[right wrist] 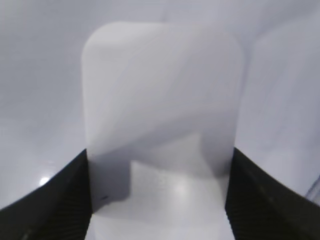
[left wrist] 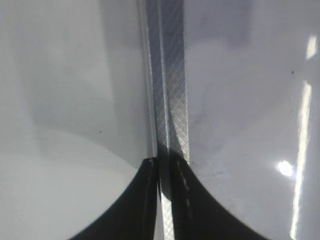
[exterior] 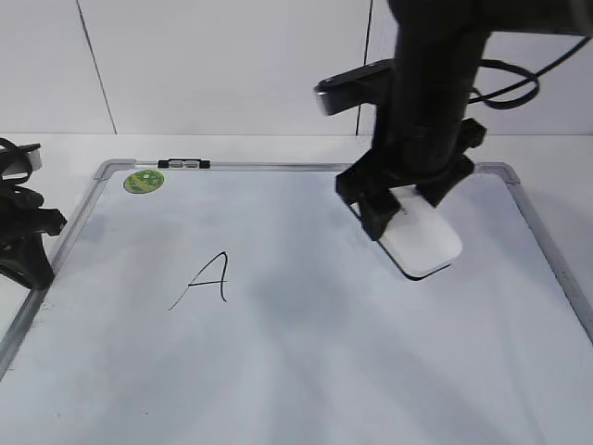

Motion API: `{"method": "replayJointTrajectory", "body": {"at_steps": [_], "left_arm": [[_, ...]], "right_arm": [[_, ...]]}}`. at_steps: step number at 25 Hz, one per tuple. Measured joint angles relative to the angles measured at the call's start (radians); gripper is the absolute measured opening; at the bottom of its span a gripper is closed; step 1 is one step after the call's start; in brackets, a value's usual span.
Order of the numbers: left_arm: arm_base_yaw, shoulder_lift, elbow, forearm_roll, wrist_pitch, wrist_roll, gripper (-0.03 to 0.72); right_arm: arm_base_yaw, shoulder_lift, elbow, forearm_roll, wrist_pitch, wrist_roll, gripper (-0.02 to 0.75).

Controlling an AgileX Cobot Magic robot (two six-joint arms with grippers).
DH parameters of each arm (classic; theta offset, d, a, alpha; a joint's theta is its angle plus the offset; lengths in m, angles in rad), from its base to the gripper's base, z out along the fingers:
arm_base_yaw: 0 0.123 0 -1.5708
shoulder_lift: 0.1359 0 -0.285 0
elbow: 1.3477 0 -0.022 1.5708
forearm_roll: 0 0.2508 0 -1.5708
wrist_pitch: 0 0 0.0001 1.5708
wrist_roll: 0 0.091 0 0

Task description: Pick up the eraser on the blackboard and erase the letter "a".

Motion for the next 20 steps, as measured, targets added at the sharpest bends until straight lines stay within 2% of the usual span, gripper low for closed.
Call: {"method": "replayJointTrajectory", "body": {"at_steps": [3, 4, 5, 12, 13, 14, 20], "left_arm": [[0.0, 0.0, 0.0, 0.0, 0.0, 0.0, 0.049], [0.0, 0.0, 0.0, 0.0, 0.0, 0.0, 0.049], [0.0, 0.0, 0.0, 0.0, 0.0, 0.0, 0.05], [0.0, 0.0, 0.0, 0.0, 0.0, 0.0, 0.052], [0.0, 0.0, 0.0, 0.0, 0.0, 0.0, 0.052], [0.0, 0.0, 0.0, 0.0, 0.0, 0.0, 0.052], [0.0, 0.0, 0.0, 0.0, 0.0, 0.0, 0.052]], "right_arm": [[-0.071, -0.052, 0.074, -0.004, -0.015, 0.002, 0.57], [-0.094, -0.068, 0.105, -0.004, -0.029, 0.002, 0.592], [-0.117, -0.088, 0.138, -0.004, -0.04, 0.002, 0.571], [-0.262, -0.197, 0.344, -0.007, -0.128, 0.058, 0.573], [-0.281, -0.204, 0.364, -0.007, -0.139, 0.068, 0.591], [-0.303, -0.211, 0.386, -0.008, -0.149, 0.077, 0.571], [-0.397, -0.214, 0.471, -0.01, -0.223, 0.111, 0.571]]}}
